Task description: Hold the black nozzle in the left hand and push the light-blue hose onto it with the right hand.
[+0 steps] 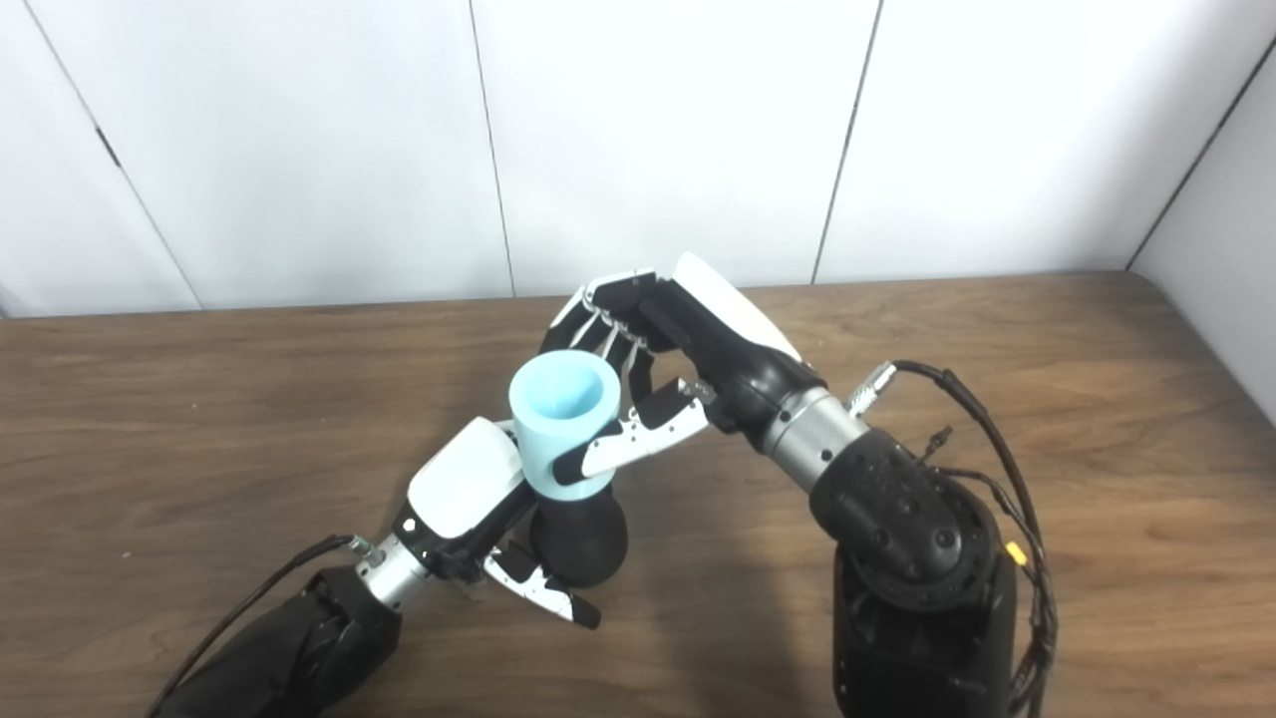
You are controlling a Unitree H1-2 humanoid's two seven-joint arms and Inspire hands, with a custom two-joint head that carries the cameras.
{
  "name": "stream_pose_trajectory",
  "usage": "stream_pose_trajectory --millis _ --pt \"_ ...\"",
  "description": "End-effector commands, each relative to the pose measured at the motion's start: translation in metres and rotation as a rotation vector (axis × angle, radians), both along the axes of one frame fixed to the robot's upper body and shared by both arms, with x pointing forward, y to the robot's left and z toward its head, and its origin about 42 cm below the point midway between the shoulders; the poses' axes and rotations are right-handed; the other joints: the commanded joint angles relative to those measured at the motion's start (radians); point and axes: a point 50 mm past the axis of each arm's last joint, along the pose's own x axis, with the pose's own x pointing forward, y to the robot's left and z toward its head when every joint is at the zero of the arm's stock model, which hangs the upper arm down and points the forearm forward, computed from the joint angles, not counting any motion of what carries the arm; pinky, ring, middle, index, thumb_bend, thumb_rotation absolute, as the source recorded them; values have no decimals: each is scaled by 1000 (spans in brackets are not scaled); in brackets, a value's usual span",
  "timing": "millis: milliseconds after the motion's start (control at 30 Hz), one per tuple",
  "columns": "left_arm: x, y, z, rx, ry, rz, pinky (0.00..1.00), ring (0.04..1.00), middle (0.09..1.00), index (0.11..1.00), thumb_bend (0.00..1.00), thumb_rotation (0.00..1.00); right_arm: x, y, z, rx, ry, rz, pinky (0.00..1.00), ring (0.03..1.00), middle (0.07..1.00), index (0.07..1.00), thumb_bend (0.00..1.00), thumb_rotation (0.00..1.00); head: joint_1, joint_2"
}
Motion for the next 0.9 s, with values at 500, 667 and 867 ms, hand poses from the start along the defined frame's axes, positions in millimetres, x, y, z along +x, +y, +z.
stream_pose_trajectory --millis 500,667,867 --pt "-134 -32 -122 -84 447 15 600 442 471 517 502 0 -5 -1 -20 115 -289 17 295 411 478 505 518 0 9 -7" --pt "-135 -32 -122 -87 446 14 602 445 470 516 502 0 -7 0 -24 88 -353 7 301 412 480 506 518 0 9 -11" --pt "-136 -33 -122 -89 448 15 599 448 469 514 503 0 -5 1 -25 55 -479 27 306 411 473 511 518 0 9 -13"
